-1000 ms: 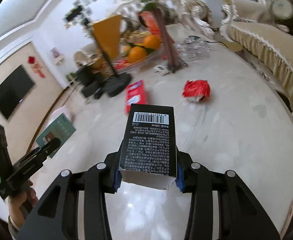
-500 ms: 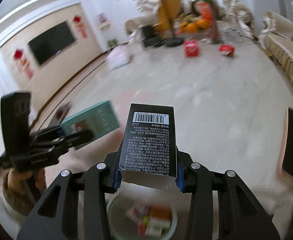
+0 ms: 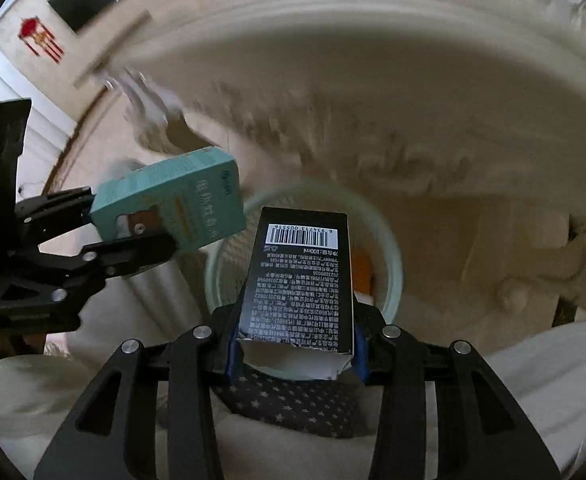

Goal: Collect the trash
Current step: 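Carry the teal and black boxes to the wastebasket and release them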

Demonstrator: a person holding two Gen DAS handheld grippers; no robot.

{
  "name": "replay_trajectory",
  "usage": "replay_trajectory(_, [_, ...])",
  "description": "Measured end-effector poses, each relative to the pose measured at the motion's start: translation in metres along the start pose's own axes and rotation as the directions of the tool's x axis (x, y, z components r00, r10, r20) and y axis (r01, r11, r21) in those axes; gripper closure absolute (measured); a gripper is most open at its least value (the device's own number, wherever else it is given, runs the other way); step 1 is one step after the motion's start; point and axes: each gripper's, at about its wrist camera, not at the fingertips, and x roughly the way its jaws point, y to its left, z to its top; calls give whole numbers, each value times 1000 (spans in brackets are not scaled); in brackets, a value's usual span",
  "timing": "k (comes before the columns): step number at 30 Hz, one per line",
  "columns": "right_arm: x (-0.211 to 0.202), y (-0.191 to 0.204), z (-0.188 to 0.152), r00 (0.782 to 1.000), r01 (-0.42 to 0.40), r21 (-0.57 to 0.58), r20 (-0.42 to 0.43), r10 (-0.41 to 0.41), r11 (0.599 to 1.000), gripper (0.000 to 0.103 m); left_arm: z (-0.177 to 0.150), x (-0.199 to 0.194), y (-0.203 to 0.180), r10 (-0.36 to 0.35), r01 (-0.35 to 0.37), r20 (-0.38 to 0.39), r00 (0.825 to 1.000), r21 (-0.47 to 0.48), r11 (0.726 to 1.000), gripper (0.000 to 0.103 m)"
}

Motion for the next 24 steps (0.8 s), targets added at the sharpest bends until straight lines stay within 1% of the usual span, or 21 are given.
replay_trajectory(2, [20, -2, 0, 999, 11, 1, -38, -11, 1000, 64, -1, 25, 6, 9, -10, -44, 999, -10, 1000, 54])
replay_trajectory(3, [28, -3, 0, 999, 14, 11, -53, -13, 1000, 64, -3, 39, 8, 12, -13, -81, 997, -16, 1000, 54])
replay_trajectory(6, [43, -3, -1, 997, 21, 18, -80, -20, 1000, 64, -7, 64, 11, 26, -29, -131, 991, -20, 999, 54])
replay_trajectory(9, [50, -2, 3, 996, 25, 15, -89, -24, 1000, 64, -11, 78, 15, 33, -39, -159, 987, -38, 998, 54])
replay_trajectory(13, [53, -2, 3, 996, 25, 8, -83, -25, 1000, 63, -13, 80, 17, 35, -44, -161, 986, -53, 998, 52])
replay_trajectory(14, [54, -3, 5, 997, 12, 15, -76, -11, 1000, 60, -12, 81, 20, 30, -40, -163, 986, -57, 998, 47])
replay_trajectory(15, [55, -2, 7, 997, 11, 26, -73, -9, 1000, 54, -12, 82, 21, 36, -47, -163, 986, -59, 997, 30])
replay_trajectory(16, [55, -8, -1, 997, 20, 33, -72, -17, 999, 51, -12, 82, 22, 64, -74, -158, 985, -56, 996, 23])
replay_trajectory(18, [54, -17, -4, 997, 42, 62, -65, -38, 997, 40, -14, 82, 25, 92, -102, -158, 983, -54, 993, 16])
replay_trajectory(24, [37, -36, -12, 999, 35, 135, -43, -29, 990, 39, -15, 72, 32, 116, -129, -148, 982, -81, 988, 15])
